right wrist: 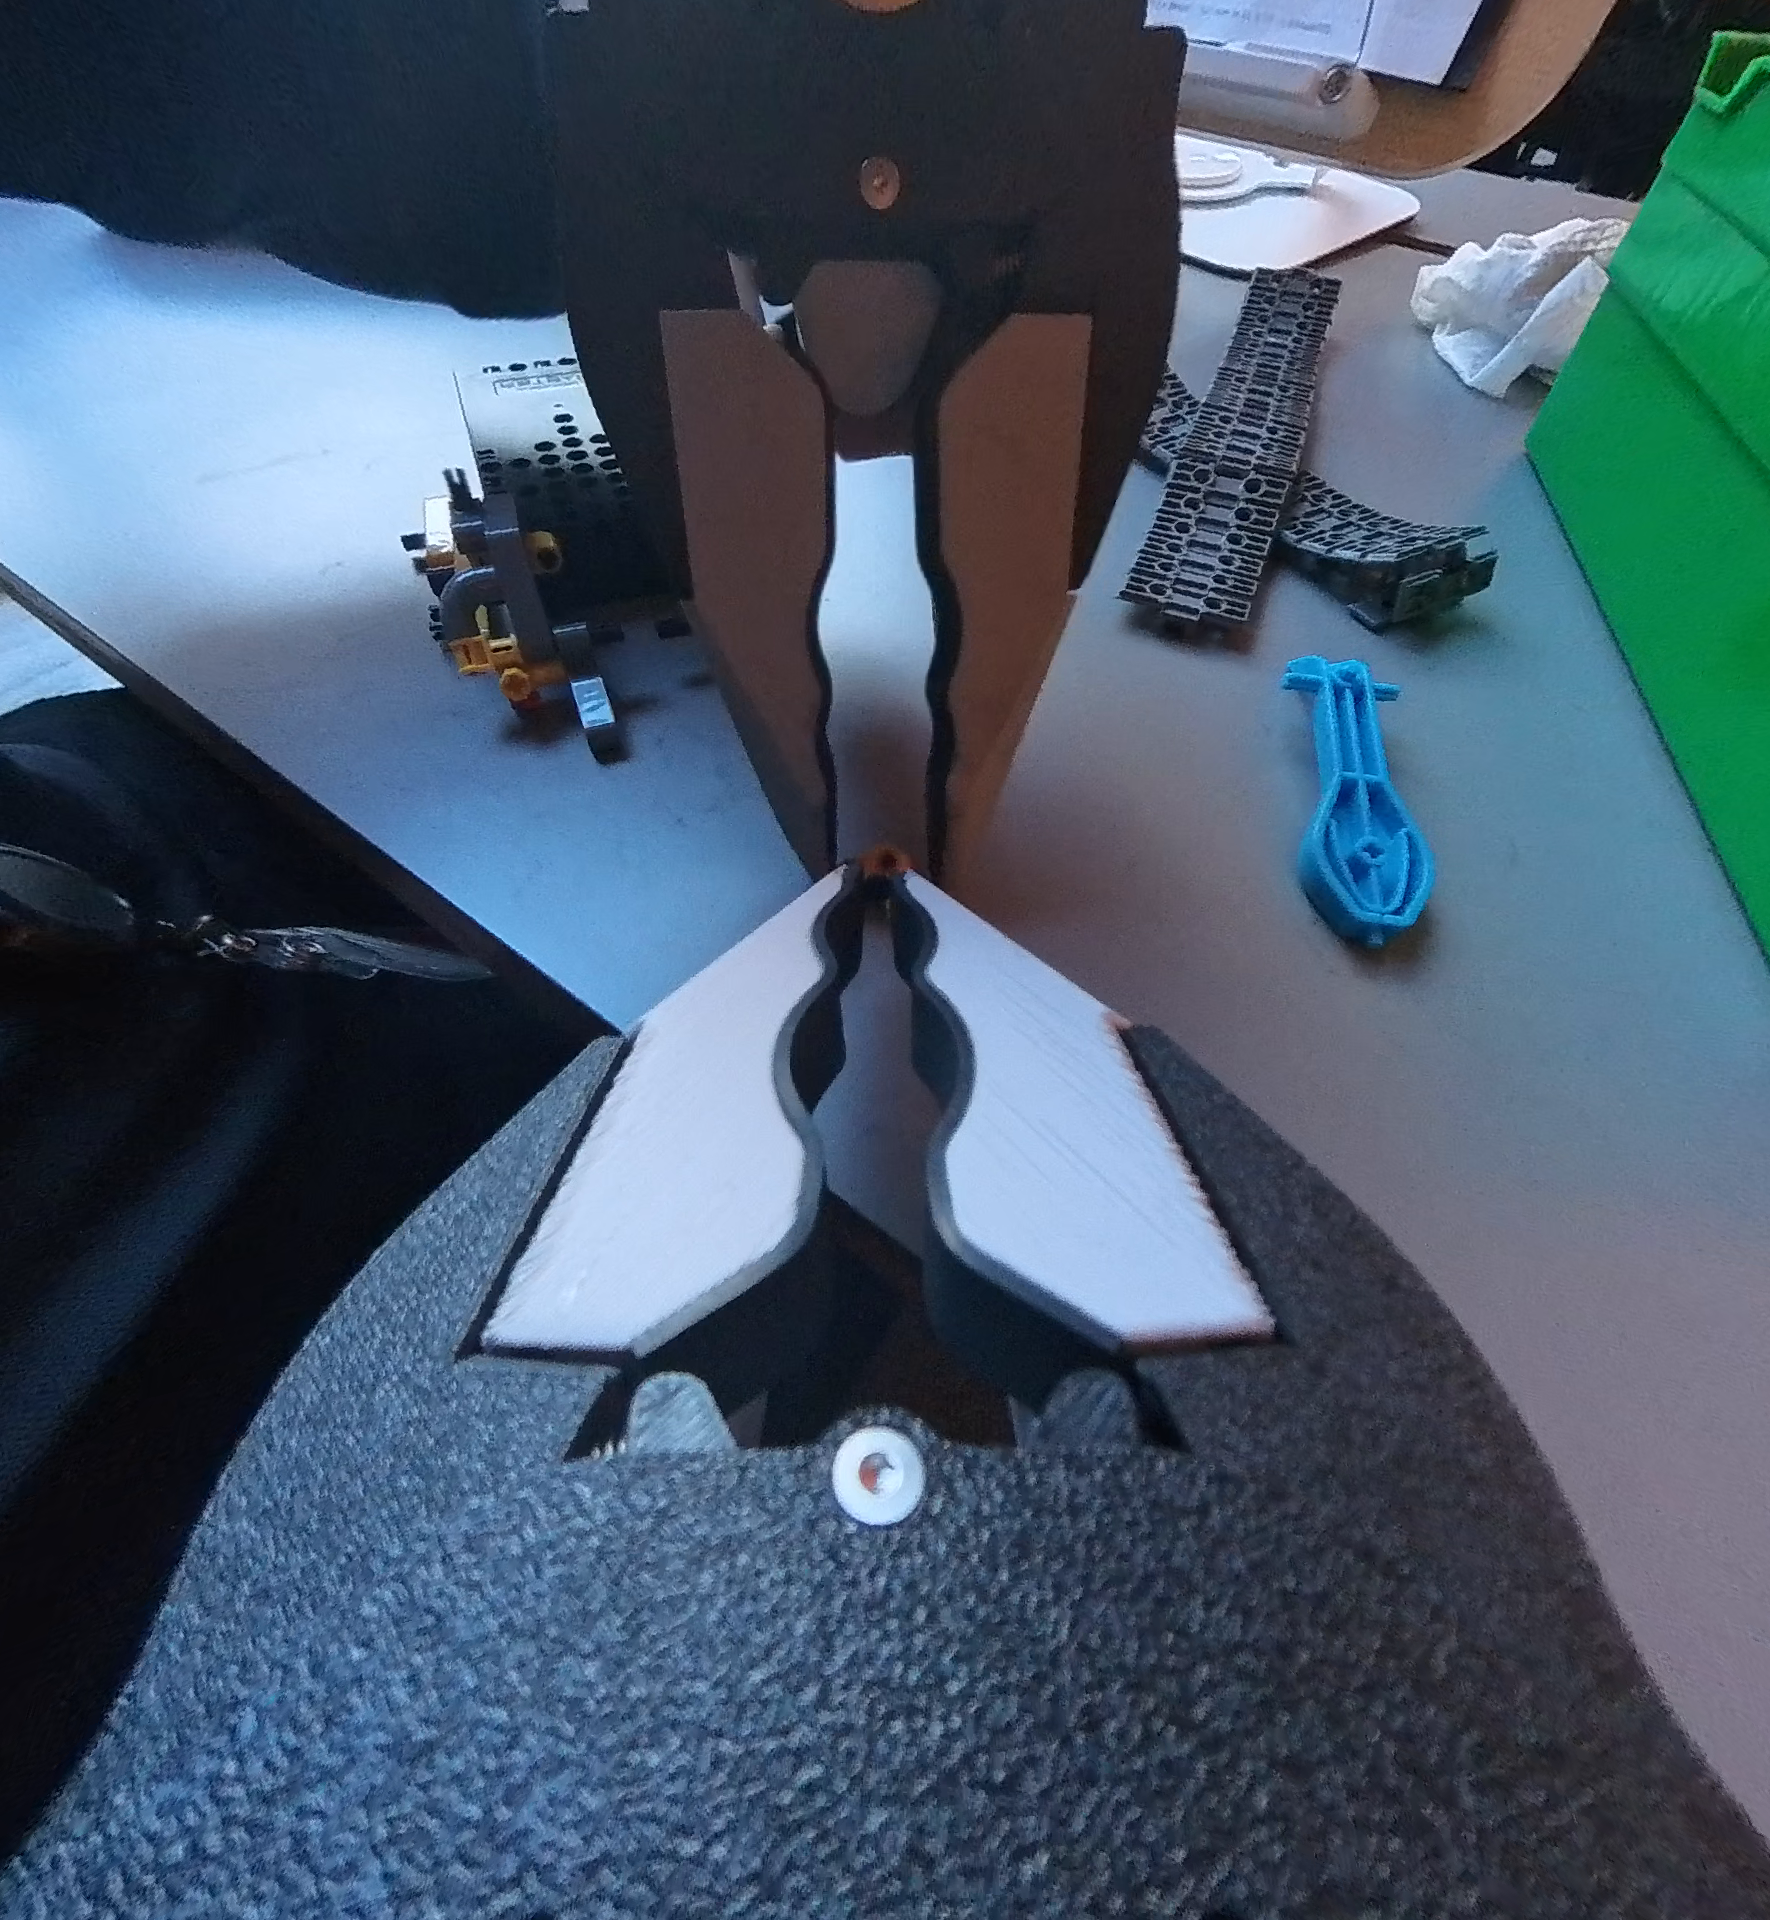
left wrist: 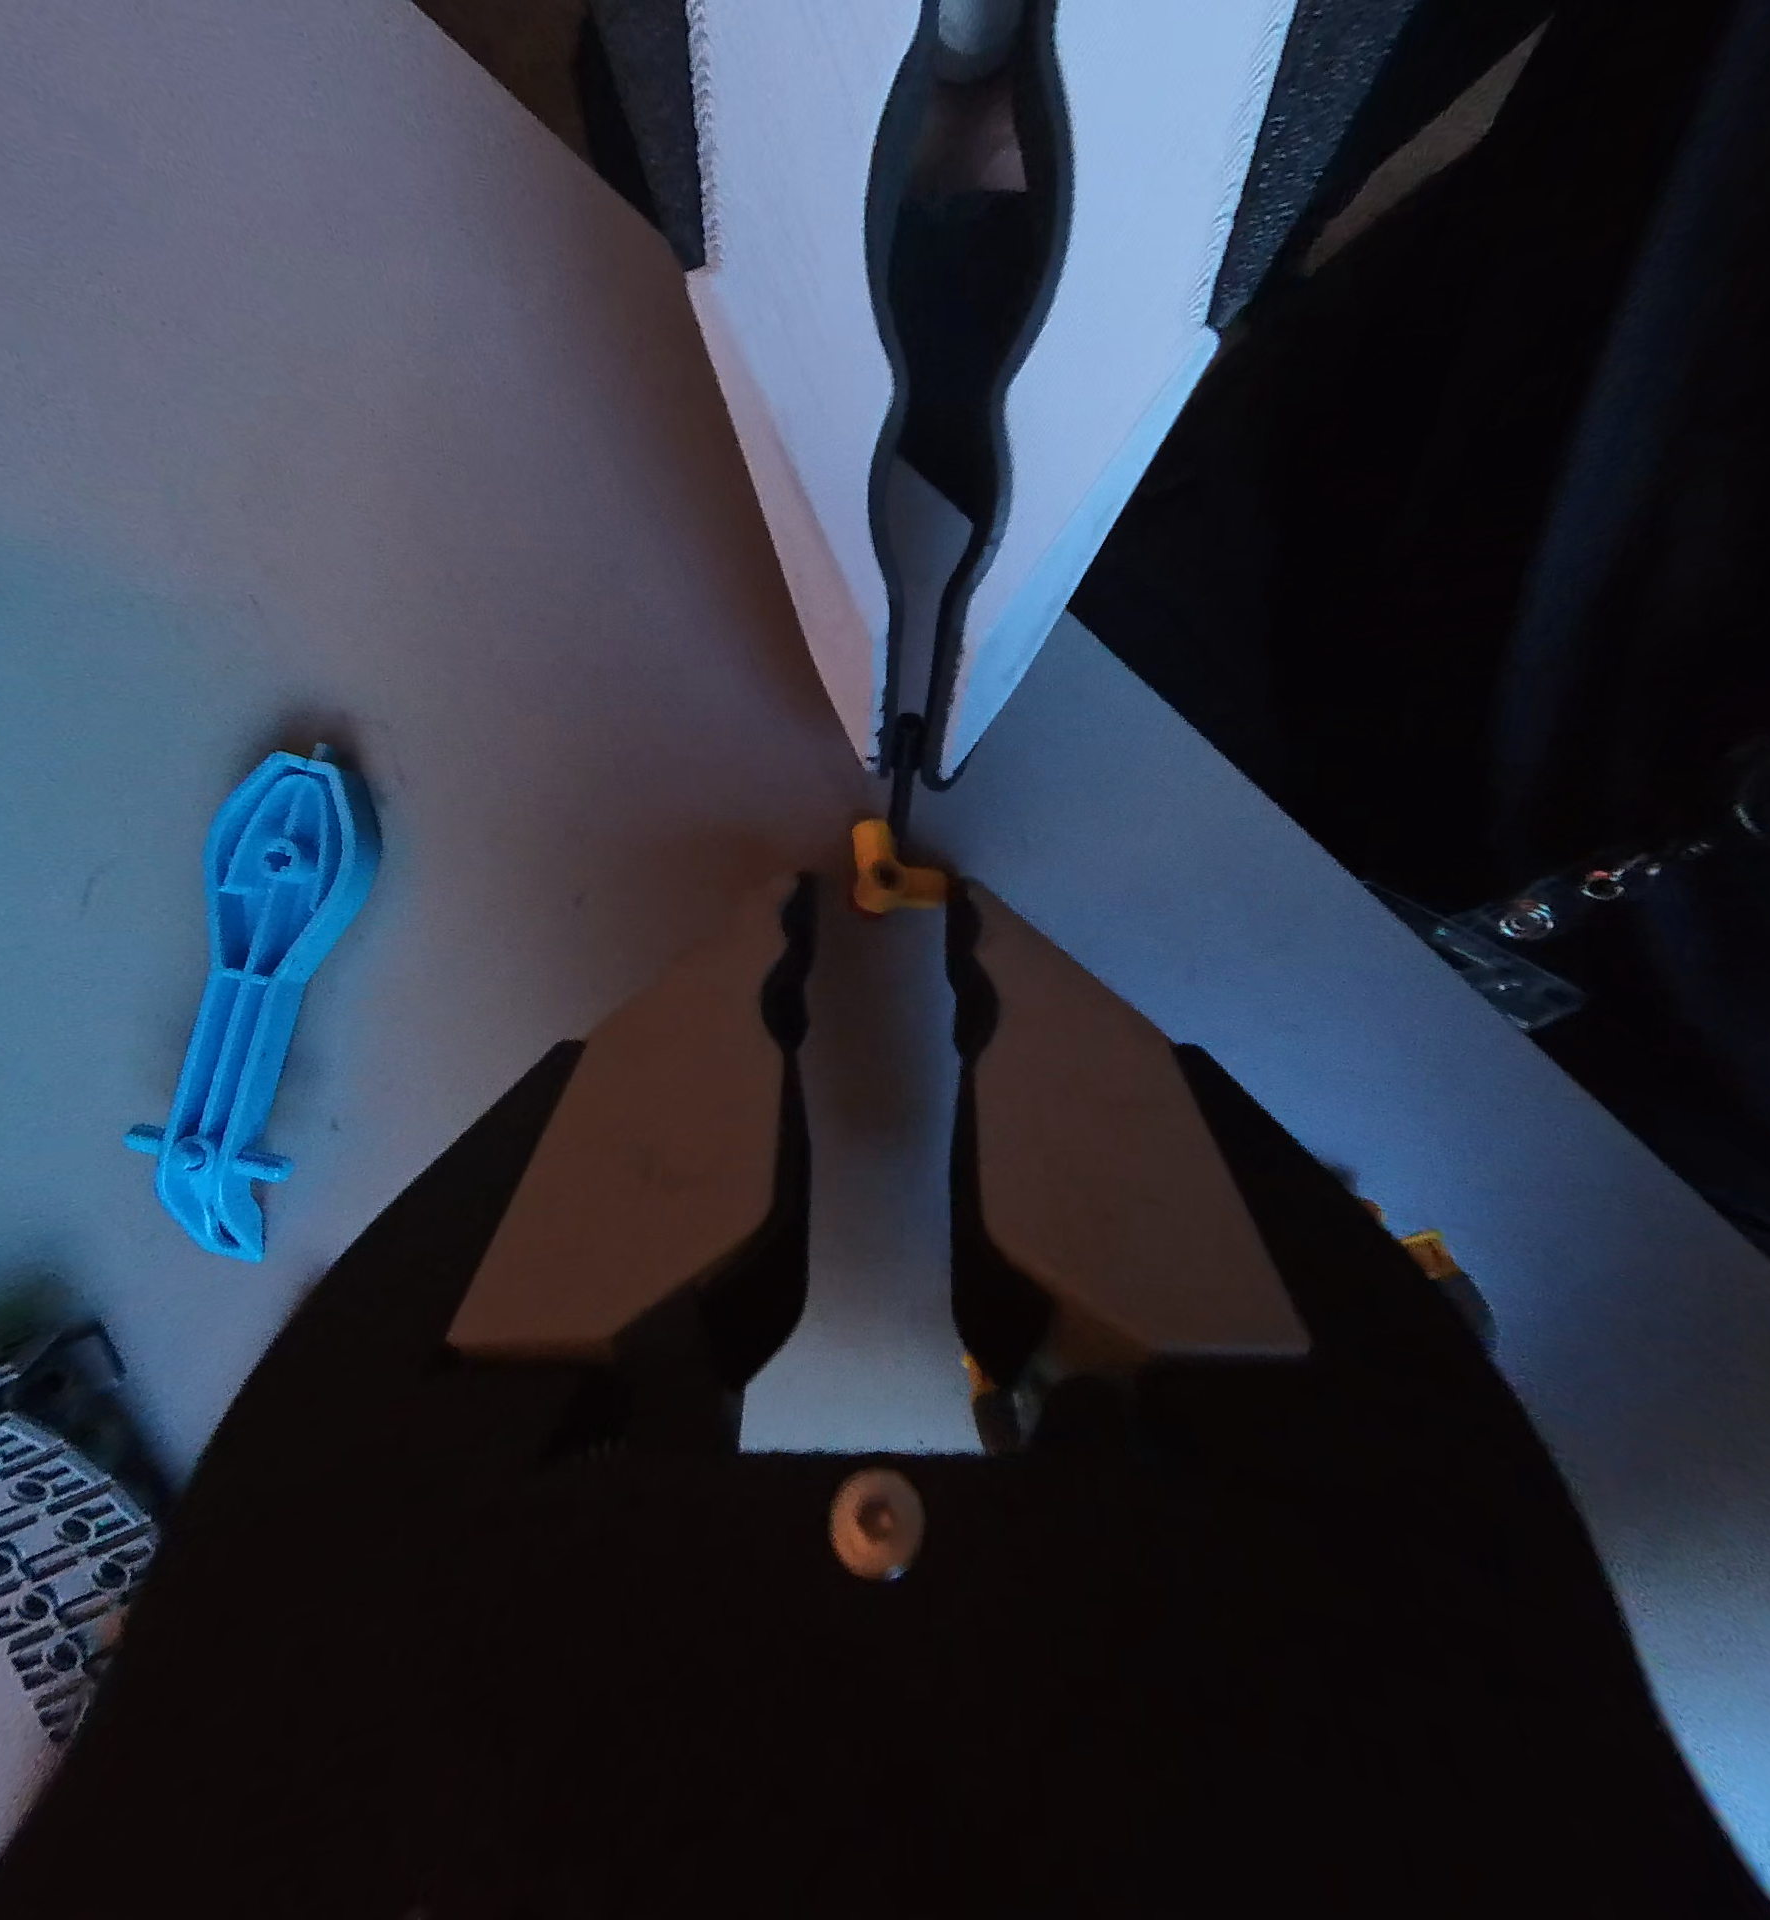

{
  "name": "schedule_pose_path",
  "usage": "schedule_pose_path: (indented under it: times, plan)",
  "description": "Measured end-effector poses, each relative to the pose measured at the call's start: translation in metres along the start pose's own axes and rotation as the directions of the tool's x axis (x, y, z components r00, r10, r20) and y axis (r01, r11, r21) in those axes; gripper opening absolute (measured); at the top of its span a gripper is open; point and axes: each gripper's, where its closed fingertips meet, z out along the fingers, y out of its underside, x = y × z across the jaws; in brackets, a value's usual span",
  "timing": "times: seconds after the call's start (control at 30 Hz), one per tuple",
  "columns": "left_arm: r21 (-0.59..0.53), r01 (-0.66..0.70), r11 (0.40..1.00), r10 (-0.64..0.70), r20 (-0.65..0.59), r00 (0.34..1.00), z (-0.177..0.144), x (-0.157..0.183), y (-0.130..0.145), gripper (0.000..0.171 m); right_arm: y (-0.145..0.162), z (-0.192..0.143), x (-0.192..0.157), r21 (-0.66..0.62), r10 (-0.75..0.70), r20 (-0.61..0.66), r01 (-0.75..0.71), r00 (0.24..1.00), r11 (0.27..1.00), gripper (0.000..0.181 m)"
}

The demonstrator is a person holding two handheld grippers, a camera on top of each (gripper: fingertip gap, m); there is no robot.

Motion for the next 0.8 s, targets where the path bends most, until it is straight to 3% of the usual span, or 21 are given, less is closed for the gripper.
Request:
schedule_pose_path:
  times: [0.47,0.8]
  plan:
    - [0.111,0.061,0.992,-0.062,0.005,0.998,0.0021,0.002,-0.0051,0.016,-0.0014,0.005,-0.0018,-0.013,-0.174,-0.058,0.173,0.983,0.985,0.003]
    - [0.112,0.075,0.991,-0.078,0.016,0.997,0.002,0.0021,-0.0052,0.015,-0.0017,0.0067,-0.0002,-0.085,-0.291,-0.118,0.282,0.949,0.956,0.003]
